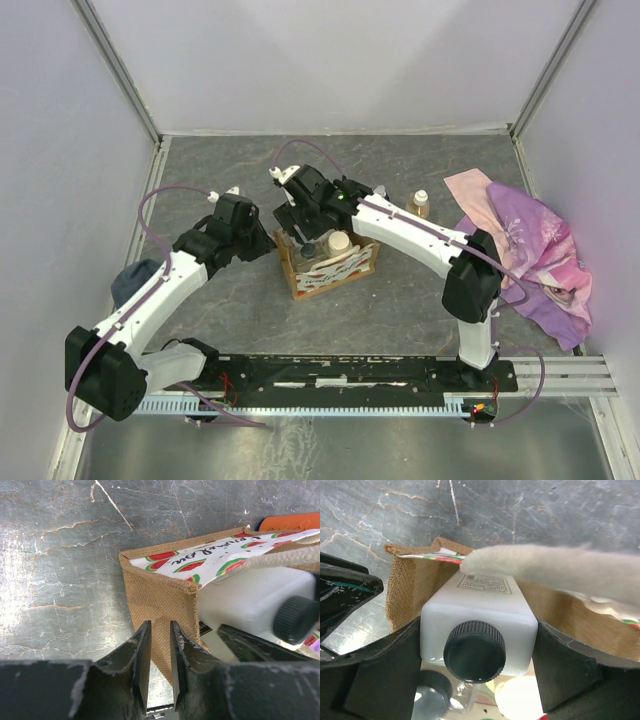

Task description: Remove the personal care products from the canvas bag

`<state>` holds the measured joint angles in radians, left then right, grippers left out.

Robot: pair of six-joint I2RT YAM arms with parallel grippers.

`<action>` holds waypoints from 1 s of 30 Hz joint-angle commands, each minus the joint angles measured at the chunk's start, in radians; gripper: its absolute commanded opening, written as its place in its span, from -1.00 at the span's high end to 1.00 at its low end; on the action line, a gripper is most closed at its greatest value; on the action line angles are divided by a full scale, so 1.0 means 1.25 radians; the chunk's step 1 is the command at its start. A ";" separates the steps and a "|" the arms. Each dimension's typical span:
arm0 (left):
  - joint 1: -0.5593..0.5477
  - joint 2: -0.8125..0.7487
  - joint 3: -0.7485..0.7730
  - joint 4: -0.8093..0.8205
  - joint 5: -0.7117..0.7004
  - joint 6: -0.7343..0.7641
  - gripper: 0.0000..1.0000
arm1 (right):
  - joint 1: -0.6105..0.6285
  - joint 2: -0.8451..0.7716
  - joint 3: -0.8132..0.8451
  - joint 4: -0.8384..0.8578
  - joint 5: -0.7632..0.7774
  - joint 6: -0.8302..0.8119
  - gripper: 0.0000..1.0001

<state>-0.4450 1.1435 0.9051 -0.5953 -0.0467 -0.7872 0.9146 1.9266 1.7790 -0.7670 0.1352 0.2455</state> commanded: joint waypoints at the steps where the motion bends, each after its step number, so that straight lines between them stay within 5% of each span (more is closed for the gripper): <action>1: -0.002 -0.002 -0.001 0.032 0.006 0.017 0.43 | -0.007 -0.099 0.149 -0.031 0.100 -0.058 -0.11; 18: -0.002 0.000 -0.004 0.024 0.001 0.027 0.42 | -0.261 -0.035 0.563 -0.136 0.062 -0.082 -0.09; 30: -0.002 0.026 0.001 0.032 0.009 0.031 0.42 | -0.360 0.021 0.350 0.039 0.021 -0.035 -0.04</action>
<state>-0.4450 1.1725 0.8940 -0.5884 -0.0429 -0.7868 0.4881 1.9480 2.2955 -0.9287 0.1837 0.1741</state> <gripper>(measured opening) 0.287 0.831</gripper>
